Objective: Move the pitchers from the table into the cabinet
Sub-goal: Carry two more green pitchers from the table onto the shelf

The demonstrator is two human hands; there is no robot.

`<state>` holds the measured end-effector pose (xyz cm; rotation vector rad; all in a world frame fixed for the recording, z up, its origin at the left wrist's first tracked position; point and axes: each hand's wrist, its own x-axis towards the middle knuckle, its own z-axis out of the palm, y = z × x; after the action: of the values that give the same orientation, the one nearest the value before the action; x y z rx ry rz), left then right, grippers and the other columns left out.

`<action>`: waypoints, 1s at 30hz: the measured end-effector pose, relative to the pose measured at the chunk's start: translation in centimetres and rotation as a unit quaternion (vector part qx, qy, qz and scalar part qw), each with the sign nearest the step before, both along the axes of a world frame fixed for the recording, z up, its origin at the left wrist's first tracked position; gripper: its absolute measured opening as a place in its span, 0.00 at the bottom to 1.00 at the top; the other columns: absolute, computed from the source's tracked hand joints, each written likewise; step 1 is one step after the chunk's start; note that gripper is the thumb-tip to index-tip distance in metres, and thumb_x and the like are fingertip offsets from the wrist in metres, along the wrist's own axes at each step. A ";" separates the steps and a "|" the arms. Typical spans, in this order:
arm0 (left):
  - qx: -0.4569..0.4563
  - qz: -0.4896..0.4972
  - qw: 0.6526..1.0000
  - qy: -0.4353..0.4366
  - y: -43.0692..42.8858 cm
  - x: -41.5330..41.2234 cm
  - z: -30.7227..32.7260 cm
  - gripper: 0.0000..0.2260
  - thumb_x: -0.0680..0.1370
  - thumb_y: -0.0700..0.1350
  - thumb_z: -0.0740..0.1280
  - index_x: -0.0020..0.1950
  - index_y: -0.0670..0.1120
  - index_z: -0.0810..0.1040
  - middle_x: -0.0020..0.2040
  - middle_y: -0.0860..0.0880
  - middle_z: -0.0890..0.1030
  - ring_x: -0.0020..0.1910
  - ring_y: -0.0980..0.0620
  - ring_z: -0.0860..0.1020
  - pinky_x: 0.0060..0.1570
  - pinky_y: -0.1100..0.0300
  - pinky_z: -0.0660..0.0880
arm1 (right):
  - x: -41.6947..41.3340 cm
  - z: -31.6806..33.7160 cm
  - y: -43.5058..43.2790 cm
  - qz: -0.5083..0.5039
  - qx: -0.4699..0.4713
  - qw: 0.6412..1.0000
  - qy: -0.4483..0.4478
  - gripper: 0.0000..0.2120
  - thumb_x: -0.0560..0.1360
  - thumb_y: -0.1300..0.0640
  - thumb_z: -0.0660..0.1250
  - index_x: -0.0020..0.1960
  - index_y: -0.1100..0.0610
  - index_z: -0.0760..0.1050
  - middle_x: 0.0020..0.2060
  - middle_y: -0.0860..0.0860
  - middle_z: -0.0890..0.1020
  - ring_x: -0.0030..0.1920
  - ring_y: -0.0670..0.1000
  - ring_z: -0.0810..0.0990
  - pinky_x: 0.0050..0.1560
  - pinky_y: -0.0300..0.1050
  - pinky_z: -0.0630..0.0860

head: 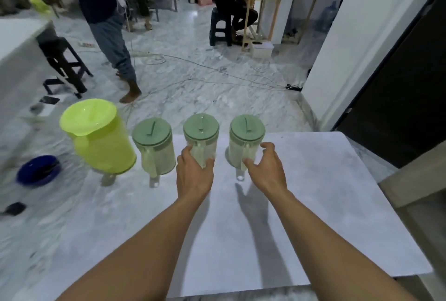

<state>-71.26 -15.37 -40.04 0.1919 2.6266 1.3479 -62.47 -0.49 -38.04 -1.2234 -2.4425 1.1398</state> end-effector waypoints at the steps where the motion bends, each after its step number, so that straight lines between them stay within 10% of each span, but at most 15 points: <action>1: 0.002 0.006 1.000 -0.007 0.3 -0.3 -0.5 0.29 0.76 0.53 0.68 0.73 0.47 0.62 0.69 0.45 0.70 0.66 0.43 0.71 0.60 0.49 0.71 | -0.4 -0.6 0.2 -0.007 -0.024 1.000 0.004 0.28 0.76 0.48 0.71 0.71 0.54 0.64 0.67 0.56 0.76 0.63 0.60 0.77 0.54 0.50 0.74; 11: 0.038 0.050 0.994 -0.095 2.5 -3.8 -3.1 0.17 0.74 0.56 0.70 0.56 0.46 0.77 0.51 0.47 0.82 0.47 0.45 0.78 0.46 0.57 0.70 | -4.3 -4.7 0.5 -0.079 -0.215 0.970 0.075 0.14 0.74 0.49 0.74 0.54 0.56 0.80 0.43 0.48 0.84 0.44 0.49 0.82 0.48 0.47 0.77; 30: 0.102 0.009 0.995 0.007 0.9 -4.4 2.8 0.10 0.79 0.48 0.66 0.46 0.41 0.75 0.37 0.50 0.78 0.35 0.55 0.75 0.29 0.68 0.65 | -5.2 0.6 -0.5 -0.141 -0.167 0.967 0.134 0.08 0.74 0.54 0.68 0.47 0.59 0.80 0.42 0.56 0.85 0.43 0.56 0.82 0.46 0.51 0.77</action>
<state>-75.69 -14.42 -37.25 0.2075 2.5043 1.6263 -67.68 -1.02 -37.42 -1.3467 -1.8615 1.5529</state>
